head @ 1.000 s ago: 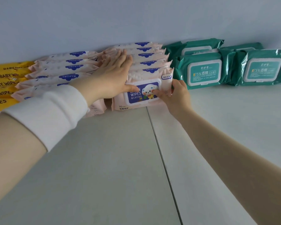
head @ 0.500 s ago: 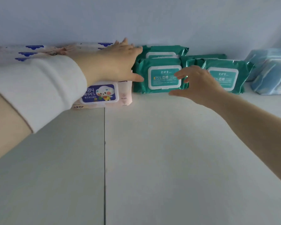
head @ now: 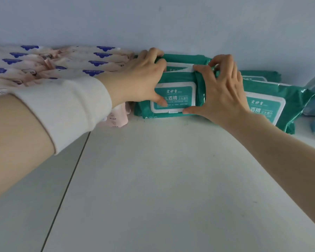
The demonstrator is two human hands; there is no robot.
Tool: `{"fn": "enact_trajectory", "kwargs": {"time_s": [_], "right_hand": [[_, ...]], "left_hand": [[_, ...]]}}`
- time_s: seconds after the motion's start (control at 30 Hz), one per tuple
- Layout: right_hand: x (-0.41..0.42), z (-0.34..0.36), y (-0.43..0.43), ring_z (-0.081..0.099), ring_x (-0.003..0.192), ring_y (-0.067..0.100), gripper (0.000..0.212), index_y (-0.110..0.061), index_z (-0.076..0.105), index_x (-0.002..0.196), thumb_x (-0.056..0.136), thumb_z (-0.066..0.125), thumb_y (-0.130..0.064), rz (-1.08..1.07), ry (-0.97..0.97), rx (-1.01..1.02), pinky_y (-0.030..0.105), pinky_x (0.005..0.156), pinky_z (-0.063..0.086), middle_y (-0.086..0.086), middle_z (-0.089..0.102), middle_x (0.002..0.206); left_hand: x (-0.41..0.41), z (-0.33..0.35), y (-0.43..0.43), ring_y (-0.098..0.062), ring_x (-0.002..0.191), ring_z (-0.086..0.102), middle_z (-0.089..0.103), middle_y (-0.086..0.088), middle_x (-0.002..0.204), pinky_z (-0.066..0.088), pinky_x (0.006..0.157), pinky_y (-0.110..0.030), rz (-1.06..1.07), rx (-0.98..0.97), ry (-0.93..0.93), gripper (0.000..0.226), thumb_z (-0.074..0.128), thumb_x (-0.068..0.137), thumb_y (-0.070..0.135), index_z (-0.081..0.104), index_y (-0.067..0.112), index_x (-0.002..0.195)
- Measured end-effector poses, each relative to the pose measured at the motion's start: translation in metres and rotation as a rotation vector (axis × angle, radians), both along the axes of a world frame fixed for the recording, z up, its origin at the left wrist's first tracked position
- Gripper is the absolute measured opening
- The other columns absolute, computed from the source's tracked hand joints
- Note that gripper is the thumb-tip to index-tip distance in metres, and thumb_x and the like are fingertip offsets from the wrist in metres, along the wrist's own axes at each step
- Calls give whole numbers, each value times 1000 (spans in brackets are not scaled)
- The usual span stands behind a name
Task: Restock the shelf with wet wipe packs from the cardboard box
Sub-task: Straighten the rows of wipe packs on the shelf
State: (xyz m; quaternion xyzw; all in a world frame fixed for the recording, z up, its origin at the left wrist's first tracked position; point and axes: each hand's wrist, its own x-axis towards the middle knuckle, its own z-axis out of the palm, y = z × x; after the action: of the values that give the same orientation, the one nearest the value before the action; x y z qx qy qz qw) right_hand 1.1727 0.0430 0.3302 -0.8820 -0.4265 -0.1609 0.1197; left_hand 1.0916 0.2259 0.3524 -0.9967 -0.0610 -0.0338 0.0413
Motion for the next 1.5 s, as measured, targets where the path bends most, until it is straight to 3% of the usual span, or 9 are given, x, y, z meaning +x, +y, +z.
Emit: {"fn": "enact_trajectory", "kwargs": {"time_s": [0.2,0.47,0.53,0.63,0.73,0.83,1.03,1.27,1.5], "right_hand": [[12,2,-23,50,101,36,96,-12,45,129,48,88,-40,29,-45,-37,43,91,38,21,48,115],[10,8,-3,42,117,33,105,-31,22,143,57,70,-66,-57,16,-167,43,100,30,10,45,133],[10,8,4,44,117,33,104,-30,24,142,56,72,-66,-91,31,-186,42,99,31,9,46,133],[10,11,13,47,112,34,99,-22,33,134,54,78,-58,-110,85,-151,41,97,33,11,50,126],[3,8,24,47,112,33,93,-17,37,128,54,82,-51,-107,102,-115,40,96,33,11,50,123],[-3,6,31,43,113,32,88,-15,38,127,57,82,-47,-89,124,-83,39,97,32,12,45,125],[-1,11,34,25,132,33,105,-17,25,142,59,80,-47,-80,205,-16,40,108,28,17,21,143],[4,9,47,29,126,29,94,-12,33,140,64,79,-42,-128,199,-26,32,106,28,14,33,133],[-1,26,36,28,128,31,100,-16,21,146,68,73,-50,-92,145,-222,40,107,27,14,32,138]], "left_hand": [[7,0,-5,-30,118,44,46,-13,132,41,95,-47,-93,65,-55,77,75,57,54,44,6,109],[10,2,6,-31,129,34,32,-12,143,37,100,-48,-111,109,-22,86,70,61,59,40,9,123],[9,3,13,-29,134,25,24,-11,147,34,103,-49,-89,55,51,93,71,60,59,33,14,132],[7,10,18,-30,126,32,36,-13,137,38,98,-49,-69,55,60,106,73,54,61,26,17,139],[7,15,20,-32,114,41,44,-16,122,45,85,-48,-53,164,7,115,77,48,62,25,15,139],[3,17,26,-32,111,41,41,-16,119,44,84,-46,-37,259,28,116,73,51,66,24,14,142],[6,15,35,-26,134,28,26,-4,149,36,100,-44,-96,133,63,110,72,60,60,16,24,146],[14,12,38,-24,126,40,40,-2,138,39,73,-38,-73,139,27,97,72,60,60,29,25,140],[17,24,15,-30,122,43,42,-10,133,41,86,-45,16,87,170,98,79,60,51,30,16,137]]}}
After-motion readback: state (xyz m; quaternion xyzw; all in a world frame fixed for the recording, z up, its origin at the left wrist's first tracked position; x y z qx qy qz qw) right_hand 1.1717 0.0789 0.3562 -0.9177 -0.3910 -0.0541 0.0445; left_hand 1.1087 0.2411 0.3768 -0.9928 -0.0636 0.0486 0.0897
